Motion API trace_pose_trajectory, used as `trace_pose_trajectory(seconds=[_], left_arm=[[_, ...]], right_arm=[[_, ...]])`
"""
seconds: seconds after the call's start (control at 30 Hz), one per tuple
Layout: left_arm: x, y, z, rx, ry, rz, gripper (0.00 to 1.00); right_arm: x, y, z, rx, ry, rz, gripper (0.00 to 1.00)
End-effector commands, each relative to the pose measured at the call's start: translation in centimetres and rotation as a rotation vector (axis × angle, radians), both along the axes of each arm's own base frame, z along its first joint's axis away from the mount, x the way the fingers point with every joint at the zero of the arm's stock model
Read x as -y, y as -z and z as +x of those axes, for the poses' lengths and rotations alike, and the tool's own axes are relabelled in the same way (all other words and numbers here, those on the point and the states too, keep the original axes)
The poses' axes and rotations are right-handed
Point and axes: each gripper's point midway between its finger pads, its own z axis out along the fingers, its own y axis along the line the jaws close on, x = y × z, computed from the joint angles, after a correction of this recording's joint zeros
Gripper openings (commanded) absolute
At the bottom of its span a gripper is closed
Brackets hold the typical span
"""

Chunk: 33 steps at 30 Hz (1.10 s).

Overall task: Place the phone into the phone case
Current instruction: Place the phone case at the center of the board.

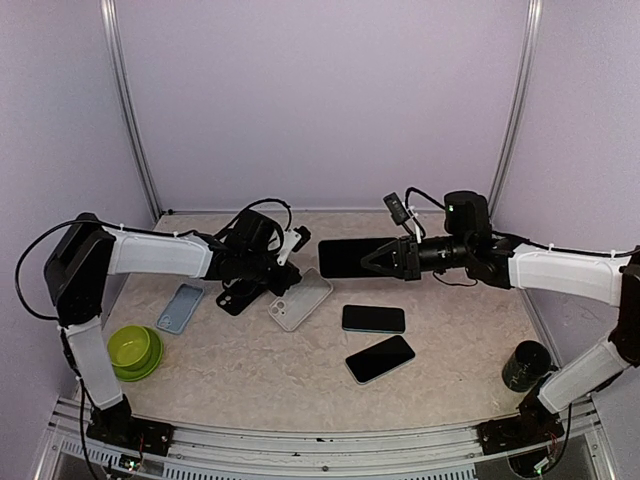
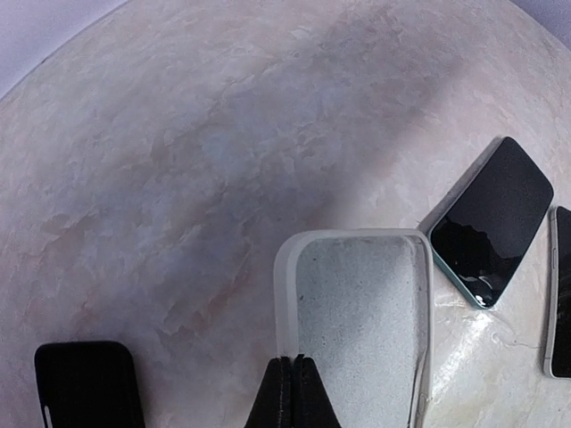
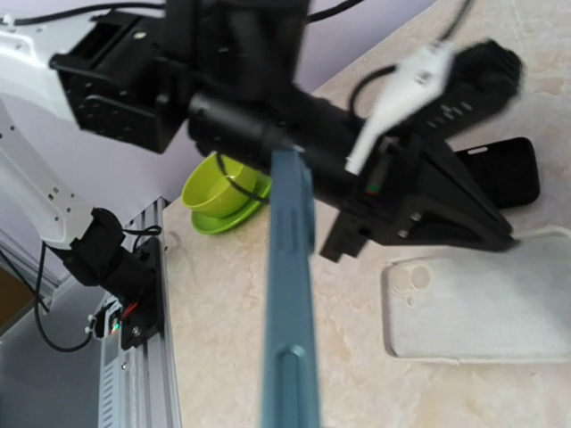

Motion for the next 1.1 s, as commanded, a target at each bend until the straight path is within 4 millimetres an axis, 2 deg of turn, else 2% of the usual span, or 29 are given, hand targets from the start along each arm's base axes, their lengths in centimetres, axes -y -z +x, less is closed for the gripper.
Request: trace_pose_trajectory(seconds=[0.0,0.13,0.4,0.6,0.77,0.93,1.0,1.07], left_arm=[[0.8,2.3,-0.7,-0.057,0.161,0.066,0.00],[1.2,3.7,-0.7,-0.098,0.228,0.067,0.00],[3.2,4.1,-1.0,-0.113,0.323,0.047,0.00],[3.1,5.7,0.1,-0.138,0.285,0.082,0.10],[2.7,4.6,1.4,-0.102,0.225,0.066,0.24],[1.5,2.0,3.8,-0.036,0.042,0.052,0.36],[0.8,0.6,4.4,-0.028,-0.047,0.030,0.40],[0.2,0.0,4.6,-0.044,-0.119,0.004,0.45]], right_arm=[[0.6,-1.6,-0.3,0.056,0.011,0.024,0.00],[0.9,-1.6,-0.4,0.061,0.020,0.021,0.00],[1.1,-1.6,-0.5,0.062,0.029,0.019,0.00],[1.0,-1.4,-0.4,0.052,0.034,0.018,0.00],[0.9,-1.5,-0.3,0.048,0.032,0.020,0.00],[0.7,-1.5,-0.1,0.044,0.030,0.017,0.00],[0.7,-1.5,0.1,0.048,0.034,0.015,0.00],[0.7,-1.4,0.2,0.047,0.035,0.013,0.00]])
